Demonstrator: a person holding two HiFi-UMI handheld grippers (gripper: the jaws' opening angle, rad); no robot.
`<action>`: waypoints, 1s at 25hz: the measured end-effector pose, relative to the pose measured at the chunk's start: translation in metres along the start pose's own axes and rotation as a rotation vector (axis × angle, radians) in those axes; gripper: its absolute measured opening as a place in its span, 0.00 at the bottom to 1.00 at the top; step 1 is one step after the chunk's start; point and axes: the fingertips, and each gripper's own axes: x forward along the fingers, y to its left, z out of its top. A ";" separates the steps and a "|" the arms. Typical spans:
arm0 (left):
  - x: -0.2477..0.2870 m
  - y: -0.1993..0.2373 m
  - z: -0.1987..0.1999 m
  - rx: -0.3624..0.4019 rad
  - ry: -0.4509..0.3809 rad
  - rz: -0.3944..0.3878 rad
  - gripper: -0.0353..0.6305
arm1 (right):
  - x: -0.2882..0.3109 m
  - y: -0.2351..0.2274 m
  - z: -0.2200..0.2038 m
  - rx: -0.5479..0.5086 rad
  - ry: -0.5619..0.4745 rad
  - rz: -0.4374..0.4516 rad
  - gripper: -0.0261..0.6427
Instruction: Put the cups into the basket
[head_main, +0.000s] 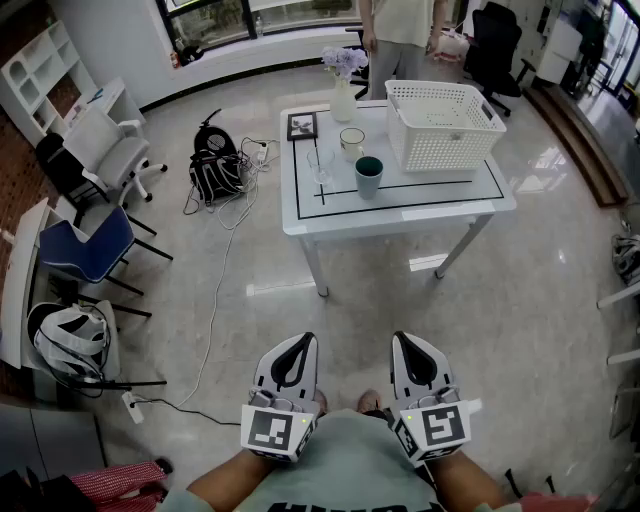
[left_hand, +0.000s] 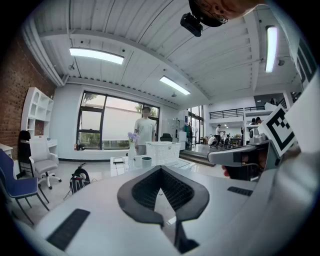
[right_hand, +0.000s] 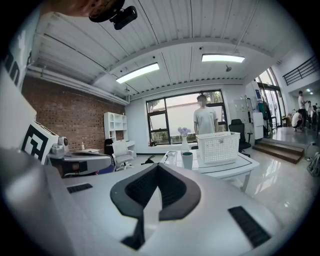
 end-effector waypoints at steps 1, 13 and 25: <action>0.000 -0.001 0.000 0.000 -0.001 0.000 0.05 | 0.000 -0.001 -0.001 0.008 0.001 -0.003 0.06; -0.001 -0.008 0.002 -0.001 -0.013 0.001 0.05 | -0.005 0.002 0.002 0.015 -0.012 0.027 0.06; 0.006 -0.022 0.014 0.012 -0.027 0.040 0.05 | -0.012 -0.014 0.004 -0.007 -0.014 0.063 0.06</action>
